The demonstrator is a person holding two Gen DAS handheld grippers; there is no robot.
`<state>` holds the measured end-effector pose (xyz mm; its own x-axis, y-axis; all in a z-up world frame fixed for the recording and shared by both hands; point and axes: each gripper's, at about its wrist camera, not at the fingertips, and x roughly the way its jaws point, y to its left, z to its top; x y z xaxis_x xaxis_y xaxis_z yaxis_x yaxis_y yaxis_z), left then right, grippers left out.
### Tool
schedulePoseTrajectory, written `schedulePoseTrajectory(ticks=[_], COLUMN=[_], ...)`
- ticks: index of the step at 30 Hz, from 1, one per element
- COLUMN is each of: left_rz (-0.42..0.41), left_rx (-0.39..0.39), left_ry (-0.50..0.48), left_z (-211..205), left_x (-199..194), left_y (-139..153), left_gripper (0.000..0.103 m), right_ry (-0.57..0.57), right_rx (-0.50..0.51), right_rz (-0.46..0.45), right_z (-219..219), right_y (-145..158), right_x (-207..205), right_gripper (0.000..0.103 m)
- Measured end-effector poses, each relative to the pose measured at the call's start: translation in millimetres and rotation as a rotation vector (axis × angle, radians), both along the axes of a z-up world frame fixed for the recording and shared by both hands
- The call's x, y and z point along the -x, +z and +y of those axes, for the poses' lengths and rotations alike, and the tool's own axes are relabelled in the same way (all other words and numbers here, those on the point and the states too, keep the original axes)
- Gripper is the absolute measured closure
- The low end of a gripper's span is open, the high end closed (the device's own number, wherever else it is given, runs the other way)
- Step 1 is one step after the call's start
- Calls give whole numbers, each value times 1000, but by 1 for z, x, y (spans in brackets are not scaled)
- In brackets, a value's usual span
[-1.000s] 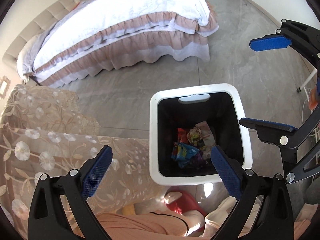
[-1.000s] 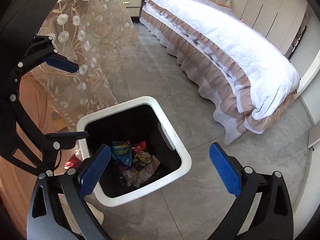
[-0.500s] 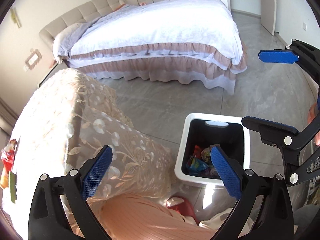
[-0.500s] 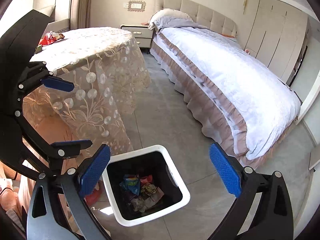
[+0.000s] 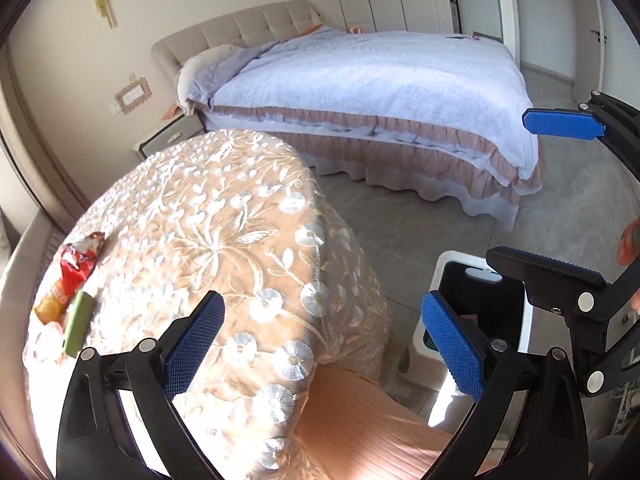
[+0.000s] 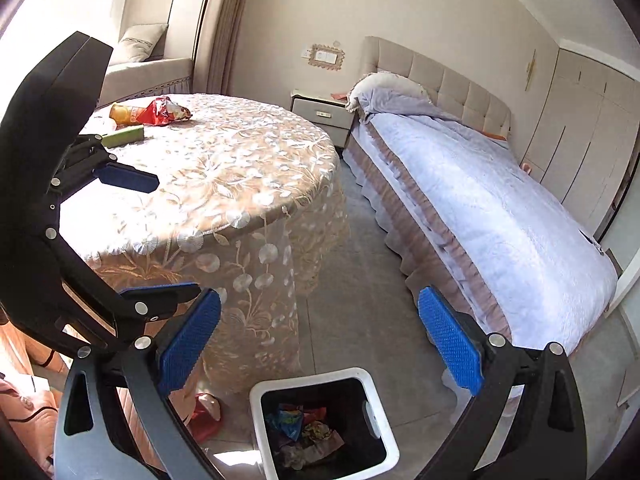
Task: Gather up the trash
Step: 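Move both tools back toward the table over the remaining trash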
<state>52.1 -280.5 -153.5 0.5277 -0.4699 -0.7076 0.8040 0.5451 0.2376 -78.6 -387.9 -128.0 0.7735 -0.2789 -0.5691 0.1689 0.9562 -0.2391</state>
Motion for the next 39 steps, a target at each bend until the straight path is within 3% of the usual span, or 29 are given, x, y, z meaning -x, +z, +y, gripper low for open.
schedulePoseTrajectory(ticks=[15, 21, 26, 32, 39], left_rz=[-42, -47, 9, 9, 88], left_rx=[128, 142, 164, 142, 145], left_ry=[318, 588, 766, 847, 865], left_z=[119, 181, 230, 256, 251], left_x=[-69, -116, -158, -191, -243], left_y=[40, 39, 33, 24, 11], left_gripper=[5, 5, 5, 5, 5], right_ry=[223, 296, 386, 469, 508], right_rx=[3, -22, -64, -86, -141], right_rz=[-95, -94, -59, 5, 122], right_z=[89, 124, 158, 193, 210], right_y=[34, 37, 34, 23, 6], right_x=[-73, -110, -152, -205, -264], right_gripper=[4, 4, 4, 4, 4])
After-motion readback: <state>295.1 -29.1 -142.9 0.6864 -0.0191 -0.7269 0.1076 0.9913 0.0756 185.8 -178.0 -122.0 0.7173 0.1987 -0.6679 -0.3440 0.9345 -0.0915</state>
